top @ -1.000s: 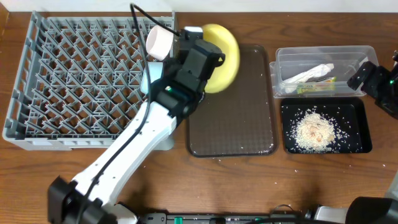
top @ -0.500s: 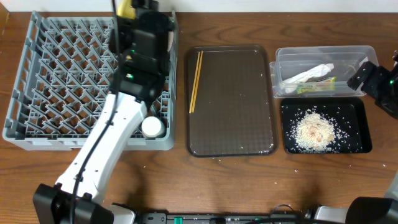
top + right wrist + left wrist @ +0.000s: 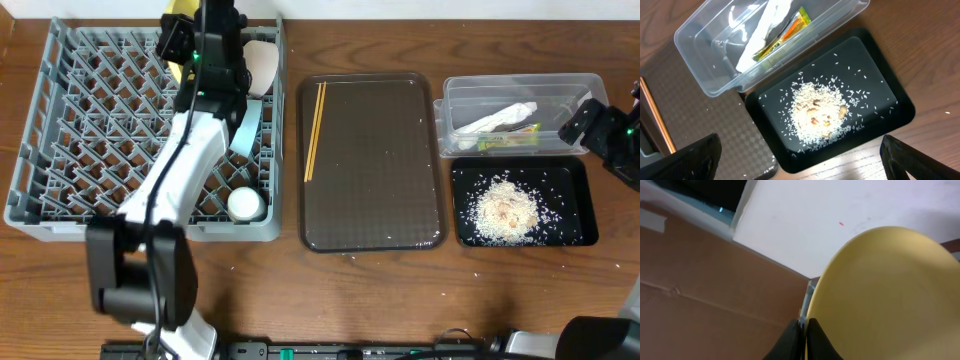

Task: Sort waste into correct bins and load items into the dishwasher
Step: 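Lift the yellow plate with the left gripper and stand it in the rack, then release the plate and move the left gripper to the wooden chopsticks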

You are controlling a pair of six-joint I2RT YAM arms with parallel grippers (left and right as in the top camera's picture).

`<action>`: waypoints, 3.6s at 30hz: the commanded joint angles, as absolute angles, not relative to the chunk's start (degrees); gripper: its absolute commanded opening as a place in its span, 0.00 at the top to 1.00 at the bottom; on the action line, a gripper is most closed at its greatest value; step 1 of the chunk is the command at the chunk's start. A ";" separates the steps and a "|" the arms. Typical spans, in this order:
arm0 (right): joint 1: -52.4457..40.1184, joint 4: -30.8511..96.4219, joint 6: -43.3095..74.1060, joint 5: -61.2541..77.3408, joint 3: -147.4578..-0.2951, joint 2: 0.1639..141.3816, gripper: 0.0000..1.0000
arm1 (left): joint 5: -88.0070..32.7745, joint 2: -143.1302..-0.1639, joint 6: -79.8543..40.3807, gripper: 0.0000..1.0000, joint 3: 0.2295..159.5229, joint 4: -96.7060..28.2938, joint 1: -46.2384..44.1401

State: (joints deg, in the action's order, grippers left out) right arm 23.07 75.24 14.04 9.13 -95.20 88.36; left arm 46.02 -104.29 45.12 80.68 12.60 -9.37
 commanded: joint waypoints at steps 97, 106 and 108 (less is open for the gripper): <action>23.24 75.26 14.55 8.82 -95.83 87.33 0.01 | 1.45 -124.27 2.52 0.35 92.12 -30.76 -27.68; 23.24 75.26 14.55 8.82 -95.83 87.33 0.01 | 0.62 -124.33 1.85 0.34 91.57 -30.70 -27.68; 23.24 75.26 14.55 8.82 -95.83 87.33 0.01 | 0.62 -124.33 1.41 0.35 91.02 -30.68 -27.68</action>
State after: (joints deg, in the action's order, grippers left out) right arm 23.07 75.22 14.06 9.13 -95.20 88.36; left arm 1.41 -123.46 1.54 91.18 -30.63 -27.66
